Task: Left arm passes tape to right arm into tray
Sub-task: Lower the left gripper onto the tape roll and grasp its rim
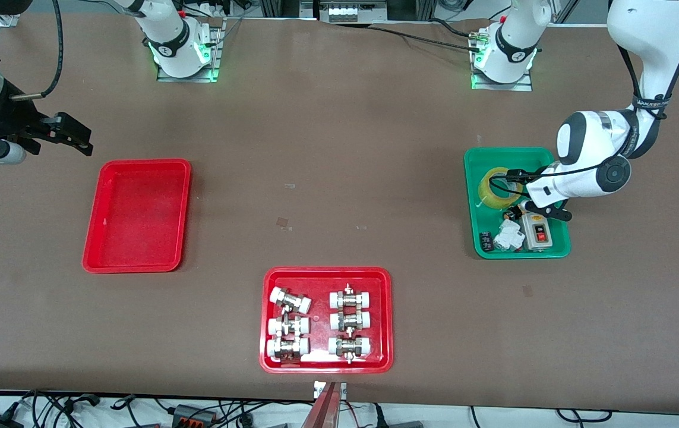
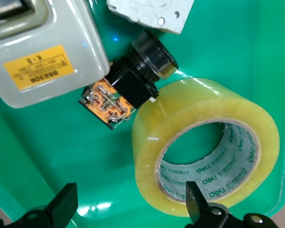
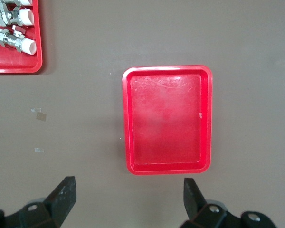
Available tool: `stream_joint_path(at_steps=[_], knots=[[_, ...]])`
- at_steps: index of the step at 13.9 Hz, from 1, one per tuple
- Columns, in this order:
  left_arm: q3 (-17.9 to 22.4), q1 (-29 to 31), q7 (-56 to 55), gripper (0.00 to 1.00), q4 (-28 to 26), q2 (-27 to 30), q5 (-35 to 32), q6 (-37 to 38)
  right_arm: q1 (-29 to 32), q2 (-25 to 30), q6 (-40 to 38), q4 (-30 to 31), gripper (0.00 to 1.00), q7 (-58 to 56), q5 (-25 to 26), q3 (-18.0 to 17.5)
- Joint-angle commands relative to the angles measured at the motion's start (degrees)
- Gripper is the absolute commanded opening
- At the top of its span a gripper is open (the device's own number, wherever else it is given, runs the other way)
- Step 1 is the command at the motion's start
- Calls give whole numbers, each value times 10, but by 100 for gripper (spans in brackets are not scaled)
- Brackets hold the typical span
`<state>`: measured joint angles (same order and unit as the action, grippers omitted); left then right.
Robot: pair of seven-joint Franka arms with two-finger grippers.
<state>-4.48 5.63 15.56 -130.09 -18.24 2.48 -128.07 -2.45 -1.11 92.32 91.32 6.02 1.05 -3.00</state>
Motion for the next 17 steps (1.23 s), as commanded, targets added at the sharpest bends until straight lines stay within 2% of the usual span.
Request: stream_joint_path(at_steps=[1,4,7,12,14,17], knots=[[-4,4,16,81,-3,0,18,-8,0,-5,-11,-12,100,-3,-2,2],[-5,1,14,64,-3,0,18,-8,0,-5,-11,-12,100,-4,-2,1],[-6,-1,-32,60,-2,0,18,-8,0,-5,-11,-12,100,-4,-2,1],[-10,-1,-37,44,-2,0,18,-3,0,-5,-11,-12,100,-4,-2,2],[-11,0,-38,41,-1,0,18,-2,0,-5,-11,-12,100,-4,-2,2],[-11,1,-32,28,-1,0,18,-1,0,-5,-11,-12,100,-4,-2,2]])
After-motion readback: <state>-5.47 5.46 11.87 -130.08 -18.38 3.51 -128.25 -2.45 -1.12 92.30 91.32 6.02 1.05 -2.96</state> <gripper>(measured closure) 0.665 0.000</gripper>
